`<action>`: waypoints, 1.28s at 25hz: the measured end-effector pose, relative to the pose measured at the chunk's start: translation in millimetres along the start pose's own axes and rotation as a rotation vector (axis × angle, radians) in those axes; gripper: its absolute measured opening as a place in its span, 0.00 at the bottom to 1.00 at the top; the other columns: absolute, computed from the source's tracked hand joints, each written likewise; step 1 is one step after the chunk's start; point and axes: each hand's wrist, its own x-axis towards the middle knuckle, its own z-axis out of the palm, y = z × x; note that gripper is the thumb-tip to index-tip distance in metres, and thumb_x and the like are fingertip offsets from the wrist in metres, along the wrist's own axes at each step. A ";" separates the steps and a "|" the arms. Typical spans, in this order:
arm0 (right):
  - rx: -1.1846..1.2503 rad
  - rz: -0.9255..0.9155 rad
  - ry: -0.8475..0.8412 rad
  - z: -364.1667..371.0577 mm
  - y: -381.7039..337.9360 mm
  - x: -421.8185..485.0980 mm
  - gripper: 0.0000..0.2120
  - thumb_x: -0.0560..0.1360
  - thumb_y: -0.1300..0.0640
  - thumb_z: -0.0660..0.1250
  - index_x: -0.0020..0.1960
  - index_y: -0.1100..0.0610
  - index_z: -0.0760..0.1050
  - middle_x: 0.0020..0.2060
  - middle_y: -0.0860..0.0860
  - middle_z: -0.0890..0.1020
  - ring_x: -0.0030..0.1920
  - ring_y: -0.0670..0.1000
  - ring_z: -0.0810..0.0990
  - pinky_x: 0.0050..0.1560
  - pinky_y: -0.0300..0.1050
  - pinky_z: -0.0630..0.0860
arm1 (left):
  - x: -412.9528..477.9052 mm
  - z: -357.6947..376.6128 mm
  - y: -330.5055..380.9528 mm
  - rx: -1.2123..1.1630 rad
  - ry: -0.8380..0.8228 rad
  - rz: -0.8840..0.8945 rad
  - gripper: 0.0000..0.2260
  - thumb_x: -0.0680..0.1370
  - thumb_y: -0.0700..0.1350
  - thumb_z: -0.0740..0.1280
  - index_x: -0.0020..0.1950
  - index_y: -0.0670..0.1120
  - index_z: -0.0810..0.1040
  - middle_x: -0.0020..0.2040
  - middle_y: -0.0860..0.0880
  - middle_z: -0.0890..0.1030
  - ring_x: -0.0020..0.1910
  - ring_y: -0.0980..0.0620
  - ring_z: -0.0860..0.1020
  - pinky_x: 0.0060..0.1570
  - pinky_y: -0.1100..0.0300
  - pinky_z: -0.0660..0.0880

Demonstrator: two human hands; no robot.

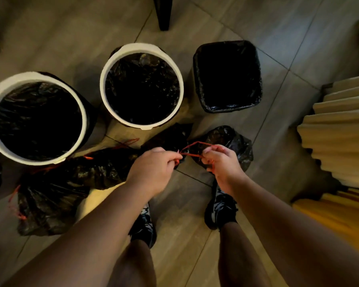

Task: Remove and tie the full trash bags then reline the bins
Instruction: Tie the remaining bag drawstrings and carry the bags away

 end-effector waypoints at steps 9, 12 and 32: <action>0.194 -0.130 -0.012 15.6 19.1 -65.7 0.12 0.72 0.69 0.68 0.50 0.57 0.84 0.44 0.60 0.87 0.48 0.60 0.87 0.49 0.53 0.84 | -61.7 -3.1 9.9 0.049 -0.062 0.143 0.10 0.83 0.49 0.64 0.61 0.55 0.82 0.59 0.57 0.76 0.56 0.53 0.77 0.50 0.53 0.78; -0.007 -0.178 -0.145 27.7 27.8 -73.9 0.18 0.78 0.72 0.63 0.48 0.53 0.85 0.44 0.57 0.86 0.42 0.52 0.84 0.40 0.46 0.81 | -63.5 5.8 11.6 -0.015 0.043 0.115 0.11 0.81 0.47 0.66 0.59 0.55 0.86 0.60 0.56 0.75 0.61 0.54 0.73 0.59 0.56 0.74; -0.259 -0.185 -0.215 80.4 53.8 -86.6 0.07 0.77 0.63 0.70 0.45 0.51 0.79 0.42 0.55 0.84 0.44 0.61 0.82 0.49 0.63 0.79 | -86.0 14.7 -89.3 -0.615 0.242 -0.554 0.03 0.81 0.53 0.69 0.49 0.58 0.82 0.43 0.57 0.84 0.37 0.60 0.80 0.29 0.67 0.72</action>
